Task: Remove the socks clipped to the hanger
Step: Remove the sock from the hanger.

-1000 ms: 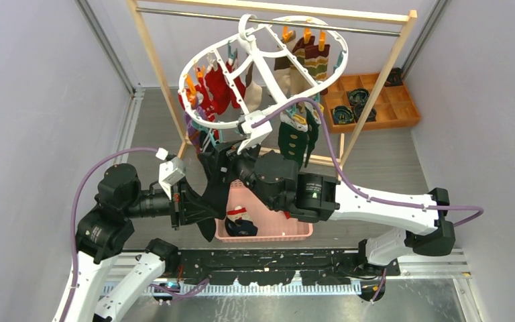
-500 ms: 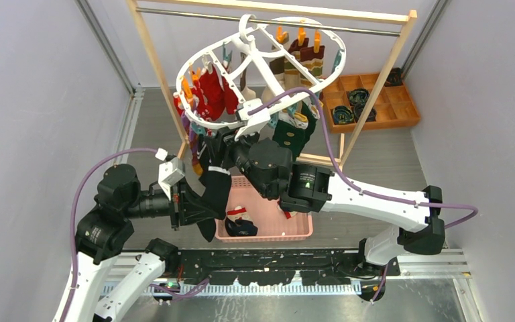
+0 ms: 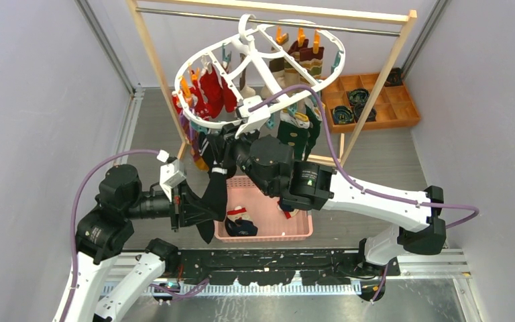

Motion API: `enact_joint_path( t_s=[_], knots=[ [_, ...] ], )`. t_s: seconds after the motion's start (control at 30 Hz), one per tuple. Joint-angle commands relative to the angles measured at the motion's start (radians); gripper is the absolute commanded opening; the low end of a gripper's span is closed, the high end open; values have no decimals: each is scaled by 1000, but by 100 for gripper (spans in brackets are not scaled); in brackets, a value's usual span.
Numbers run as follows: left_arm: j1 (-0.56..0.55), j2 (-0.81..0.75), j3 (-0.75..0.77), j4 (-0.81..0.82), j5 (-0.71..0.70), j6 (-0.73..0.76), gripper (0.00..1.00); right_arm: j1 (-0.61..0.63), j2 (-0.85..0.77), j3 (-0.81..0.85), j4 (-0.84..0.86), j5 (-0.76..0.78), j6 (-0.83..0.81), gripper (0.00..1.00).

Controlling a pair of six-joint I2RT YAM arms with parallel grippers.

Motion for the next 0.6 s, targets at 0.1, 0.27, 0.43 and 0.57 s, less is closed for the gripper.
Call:
enact_joint_path(
  t_s=[0.1, 0.27, 0.43, 0.57],
  knots=[
    [1, 2, 1, -103, 20, 104, 0, -30, -62, -10, 0, -81, 69, 1],
    [1, 8, 9, -91, 12, 106, 0, -48, -57, -4, -28, -111, 117, 34],
    [1, -3, 6, -39, -43, 74, 0, -27, -49, 26, -94, -8, 137, 92],
    [1, -7, -3, -2, -90, 66, 0, 29, -40, 25, -68, 106, 76, 92]
  ],
)
